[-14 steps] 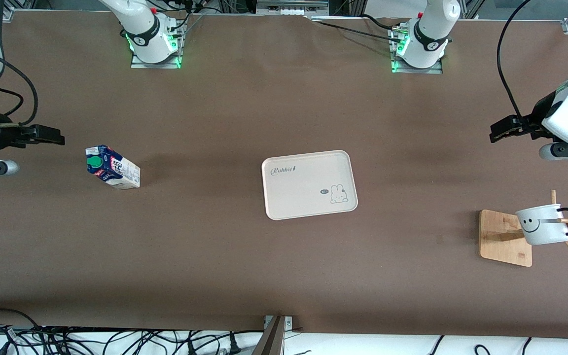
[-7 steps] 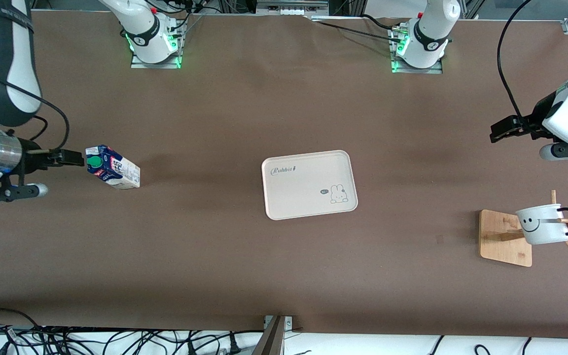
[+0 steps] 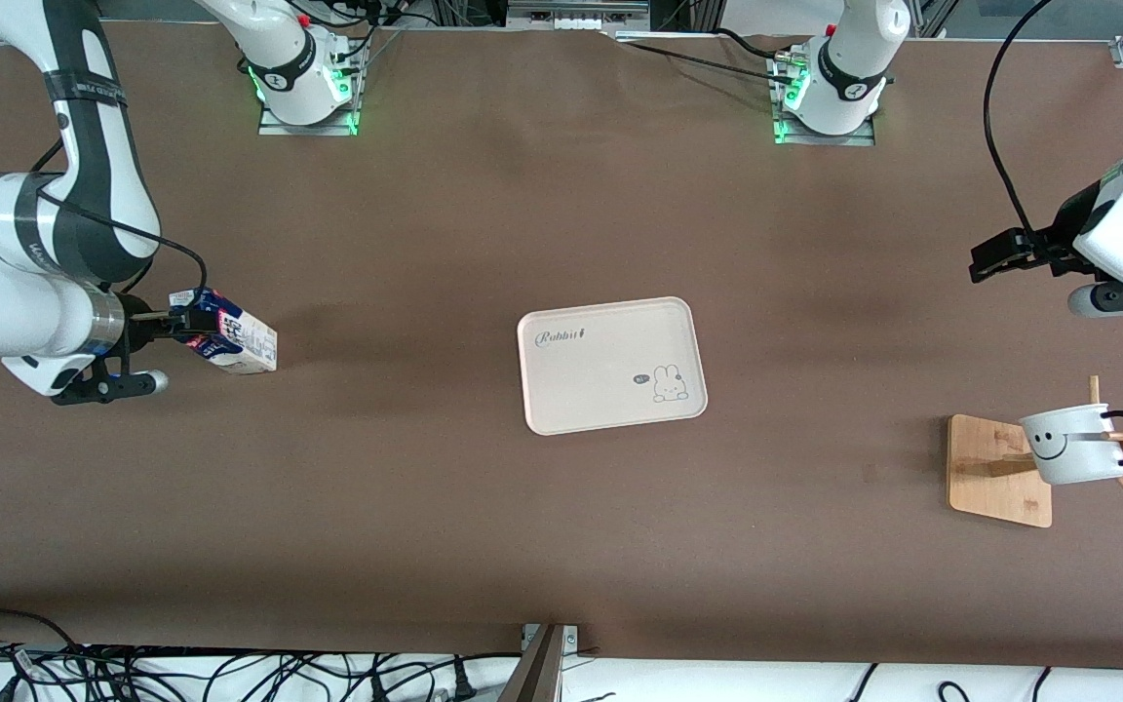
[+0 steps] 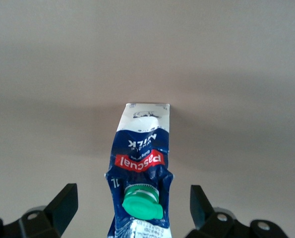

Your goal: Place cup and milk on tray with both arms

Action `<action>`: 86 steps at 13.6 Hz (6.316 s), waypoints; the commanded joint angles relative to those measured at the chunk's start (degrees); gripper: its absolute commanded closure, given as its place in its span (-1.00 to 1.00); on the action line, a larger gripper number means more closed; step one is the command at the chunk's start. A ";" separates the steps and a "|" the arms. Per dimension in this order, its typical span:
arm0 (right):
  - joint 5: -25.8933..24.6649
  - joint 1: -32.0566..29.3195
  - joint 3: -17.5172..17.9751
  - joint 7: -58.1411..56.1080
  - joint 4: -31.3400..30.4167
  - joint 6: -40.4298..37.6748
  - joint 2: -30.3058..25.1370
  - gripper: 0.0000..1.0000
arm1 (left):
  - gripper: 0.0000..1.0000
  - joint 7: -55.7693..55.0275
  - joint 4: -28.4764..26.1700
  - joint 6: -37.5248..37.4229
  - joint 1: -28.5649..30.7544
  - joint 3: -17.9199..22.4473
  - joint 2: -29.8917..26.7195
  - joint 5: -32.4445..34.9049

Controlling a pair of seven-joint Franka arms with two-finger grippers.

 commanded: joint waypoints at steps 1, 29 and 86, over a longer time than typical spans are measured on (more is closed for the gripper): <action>0.47 -0.30 0.14 -1.56 -3.43 0.85 -1.66 -1.00 | -1.00 0.83 1.61 -0.43 0.15 0.14 0.76 -0.73; 0.65 -1.10 2.07 -4.29 1.64 -3.34 -5.88 0.07 | -1.00 3.09 -5.55 13.76 1.30 0.31 1.12 0.68; 14.01 40.83 -3.02 34.02 36.99 4.63 26.55 0.04 | 1.00 4.34 -26.69 69.71 7.10 -0.56 3.92 17.64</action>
